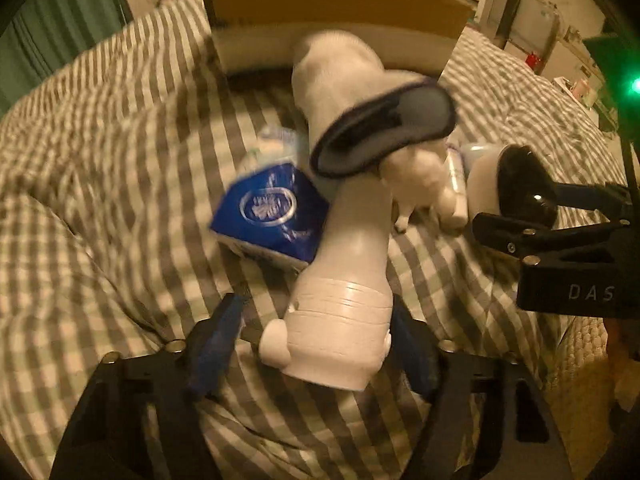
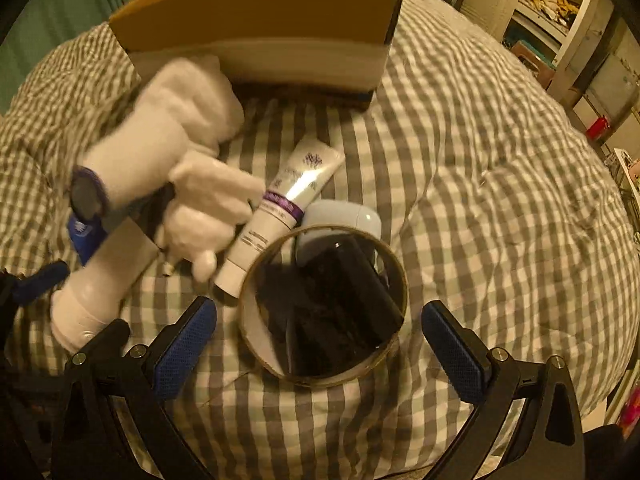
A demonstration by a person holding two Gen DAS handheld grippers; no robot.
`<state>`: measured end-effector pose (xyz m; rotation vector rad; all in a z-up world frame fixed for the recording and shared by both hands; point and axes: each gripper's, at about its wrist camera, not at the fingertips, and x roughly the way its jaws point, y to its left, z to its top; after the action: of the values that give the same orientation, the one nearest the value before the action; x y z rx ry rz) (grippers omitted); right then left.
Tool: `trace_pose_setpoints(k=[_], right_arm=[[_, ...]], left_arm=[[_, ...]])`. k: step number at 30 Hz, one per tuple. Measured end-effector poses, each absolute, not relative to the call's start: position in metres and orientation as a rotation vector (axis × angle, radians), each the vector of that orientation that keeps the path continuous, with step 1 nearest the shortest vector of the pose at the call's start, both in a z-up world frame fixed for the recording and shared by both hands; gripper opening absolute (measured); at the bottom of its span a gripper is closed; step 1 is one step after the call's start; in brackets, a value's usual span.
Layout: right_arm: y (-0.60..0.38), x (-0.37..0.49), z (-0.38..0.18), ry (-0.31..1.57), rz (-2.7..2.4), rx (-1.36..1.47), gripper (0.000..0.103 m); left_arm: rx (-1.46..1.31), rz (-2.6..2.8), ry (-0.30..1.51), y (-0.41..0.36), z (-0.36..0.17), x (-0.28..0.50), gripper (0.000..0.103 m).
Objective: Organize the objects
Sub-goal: 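Grasp the white bottle with the left tool while the right tool grasps the cardboard ring, then carry the white bottle and cardboard ring with both tools over the box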
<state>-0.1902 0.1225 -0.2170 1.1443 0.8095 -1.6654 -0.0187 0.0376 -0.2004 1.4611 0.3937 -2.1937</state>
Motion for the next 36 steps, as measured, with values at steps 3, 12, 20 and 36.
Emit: trace_pose_setpoints(k=[3, 12, 20, 36], right_arm=[[0.123, -0.198, -0.227, 0.806, -1.678, 1.168, 0.103], [0.125, -0.201, -0.225, 0.755, -1.671, 1.148, 0.081], [0.131, -0.192, -0.183, 0.728, -1.724, 1.040, 0.080], [0.131, -0.167, -0.114, 0.636, -1.757, 0.829, 0.080]], left_arm=[[1.447, -2.202, 0.393, 0.039, -0.200, -0.019, 0.067], [1.422, -2.207, 0.412, 0.040, -0.187, -0.014, 0.066], [1.364, -2.244, 0.380, 0.050, -0.165, -0.011, 0.066], [1.163, -2.282, 0.395, 0.036, -0.117, -0.005, 0.066]])
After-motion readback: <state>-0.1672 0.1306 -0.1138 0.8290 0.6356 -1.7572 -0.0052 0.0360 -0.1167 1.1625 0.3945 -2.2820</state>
